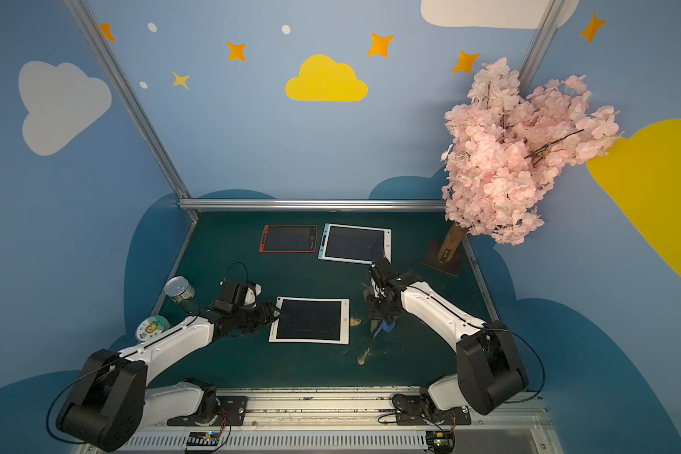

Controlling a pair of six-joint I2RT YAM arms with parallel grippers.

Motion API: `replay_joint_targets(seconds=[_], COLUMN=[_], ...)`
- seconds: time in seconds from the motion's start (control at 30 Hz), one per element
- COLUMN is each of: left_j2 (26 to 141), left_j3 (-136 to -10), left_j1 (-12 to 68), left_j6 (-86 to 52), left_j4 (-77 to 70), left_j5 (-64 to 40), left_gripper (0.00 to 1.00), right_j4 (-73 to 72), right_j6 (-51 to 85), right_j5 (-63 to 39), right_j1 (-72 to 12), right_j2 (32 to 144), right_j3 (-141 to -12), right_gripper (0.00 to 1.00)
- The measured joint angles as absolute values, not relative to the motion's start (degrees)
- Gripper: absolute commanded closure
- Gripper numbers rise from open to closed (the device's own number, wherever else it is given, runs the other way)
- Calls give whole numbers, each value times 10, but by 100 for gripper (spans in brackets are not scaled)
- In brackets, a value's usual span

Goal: Wipe the drawing tablet
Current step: Place the cleaning item at the center of the board.

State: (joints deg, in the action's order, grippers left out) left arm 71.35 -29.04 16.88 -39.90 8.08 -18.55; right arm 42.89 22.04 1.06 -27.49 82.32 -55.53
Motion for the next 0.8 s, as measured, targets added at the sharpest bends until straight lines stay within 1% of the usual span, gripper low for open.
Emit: replay_joint_targets(seconds=[0.1, 0.23, 0.27, 0.3, 0.33, 0.37, 0.43, 0.53, 0.67, 0.8], left_j2=[712, 712, 712, 711, 710, 706, 696, 672, 641, 641], left_j3=[-290, -290, -290, -290, -290, -290, -290, -290, -283, -275], left_j1=[169, 169, 169, 169, 169, 169, 169, 169, 169, 169], left_j6=[-399, -399, -399, -399, -399, -398, -396, -392, -392, -392], left_j4=[77, 70, 70, 71, 71, 72, 73, 77, 69, 67], left_j5=[-188, -197, -199, -201, -202, -204, -208, -210, -210, -212], left_gripper=[37, 37, 37, 37, 37, 37, 37, 37, 36, 36], right_j4=[429, 409, 401, 396, 394, 395, 409, 441, 482, 502], right_j6=[232, 249, 252, 256, 258, 262, 265, 276, 286, 288], right_j5=[35, 30, 22, 10, 5, 3, 14, 90, 167, 195], right_j1=[-217, -142, -125, -111, -99, -89, -81, -93, -116, -117], right_j2=[844, 891, 905, 922, 939, 963, 1010, 1042, 1003, 919], right_j3=[-581, -624, -634, -648, -662, -683, -730, -773, -766, -739], right_gripper=[100, 100, 95, 58, 17, 9, 9, 9, 9, 8])
